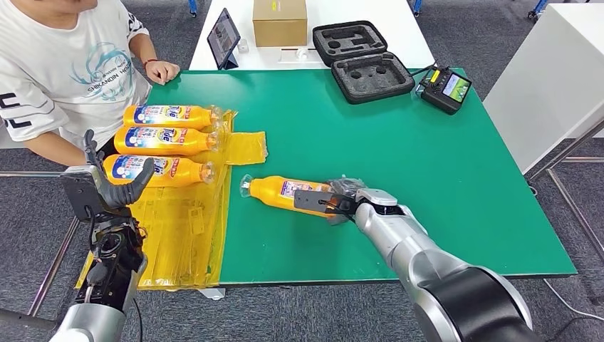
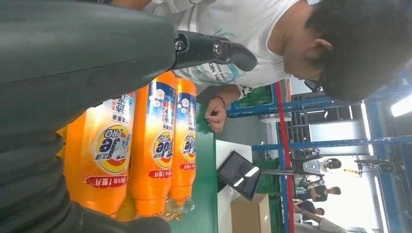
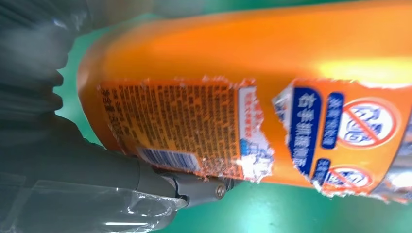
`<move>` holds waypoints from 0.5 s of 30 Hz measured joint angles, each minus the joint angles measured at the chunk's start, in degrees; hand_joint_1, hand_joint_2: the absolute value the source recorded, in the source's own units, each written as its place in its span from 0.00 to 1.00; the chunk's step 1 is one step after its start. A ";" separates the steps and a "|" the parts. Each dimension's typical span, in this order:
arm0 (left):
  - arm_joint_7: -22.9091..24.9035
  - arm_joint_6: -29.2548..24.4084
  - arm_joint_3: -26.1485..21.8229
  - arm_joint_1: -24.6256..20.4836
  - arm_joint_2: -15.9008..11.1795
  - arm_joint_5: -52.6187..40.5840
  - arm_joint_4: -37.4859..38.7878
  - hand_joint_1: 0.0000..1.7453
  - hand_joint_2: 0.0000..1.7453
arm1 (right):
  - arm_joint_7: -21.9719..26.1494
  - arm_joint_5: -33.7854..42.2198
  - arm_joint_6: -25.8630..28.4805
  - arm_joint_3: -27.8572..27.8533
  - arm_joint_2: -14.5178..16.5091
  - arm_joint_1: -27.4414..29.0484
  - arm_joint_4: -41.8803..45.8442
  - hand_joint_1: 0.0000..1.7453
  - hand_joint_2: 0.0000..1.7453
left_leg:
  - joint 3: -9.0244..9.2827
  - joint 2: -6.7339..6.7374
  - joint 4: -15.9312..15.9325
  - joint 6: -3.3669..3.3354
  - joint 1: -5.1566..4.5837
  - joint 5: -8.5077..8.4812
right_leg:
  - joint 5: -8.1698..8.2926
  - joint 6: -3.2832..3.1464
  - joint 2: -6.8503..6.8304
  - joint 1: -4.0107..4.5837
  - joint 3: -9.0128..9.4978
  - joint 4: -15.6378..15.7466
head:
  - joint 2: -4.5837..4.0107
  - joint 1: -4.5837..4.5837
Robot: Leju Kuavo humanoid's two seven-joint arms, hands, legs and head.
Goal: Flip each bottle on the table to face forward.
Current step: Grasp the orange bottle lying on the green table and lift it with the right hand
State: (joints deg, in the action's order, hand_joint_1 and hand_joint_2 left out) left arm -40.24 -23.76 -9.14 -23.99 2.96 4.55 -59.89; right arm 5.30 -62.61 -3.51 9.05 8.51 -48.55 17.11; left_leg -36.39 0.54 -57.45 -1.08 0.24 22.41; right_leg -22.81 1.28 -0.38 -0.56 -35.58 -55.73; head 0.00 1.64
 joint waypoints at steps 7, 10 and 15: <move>0.00 -0.03 -0.02 -0.05 0.08 0.00 0.09 0.00 1.00 | 0.26 0.05 0.26 0.00 0.26 0.31 -0.01 1.00 1.00 | 0.00 0.00 0.00 0.00 0.00 0.00 | 0.00 0.00 0.00 0.00 0.00 0.00 | 0.00 -0.01; 0.00 -0.05 -0.02 -0.05 0.08 0.03 0.09 0.00 1.00 | 1.27 0.42 1.03 0.00 0.26 0.52 0.00 1.00 1.00 | 0.00 0.00 0.00 0.00 0.00 0.00 | 0.00 0.00 0.00 0.00 0.00 0.00 | 0.00 -0.01; 0.00 3.18 -0.28 0.23 0.08 3.50 0.38 0.00 1.00 | 7.94 3.83 6.29 -0.63 0.35 1.65 0.24 1.00 1.00 | -0.04 -0.01 0.00 0.00 0.00 0.00 | 0.00 0.00 0.00 0.00 0.00 0.00 | 0.00 -0.01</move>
State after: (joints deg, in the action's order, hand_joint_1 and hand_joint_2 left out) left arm -40.24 -20.58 -9.42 -23.76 3.04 8.05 -59.50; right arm 13.24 -58.78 2.78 8.42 8.86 -46.90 17.35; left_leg -36.43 0.53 -57.45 -1.08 0.24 22.41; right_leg -22.81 1.28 -0.38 -0.56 -35.58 -55.74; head 0.00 1.64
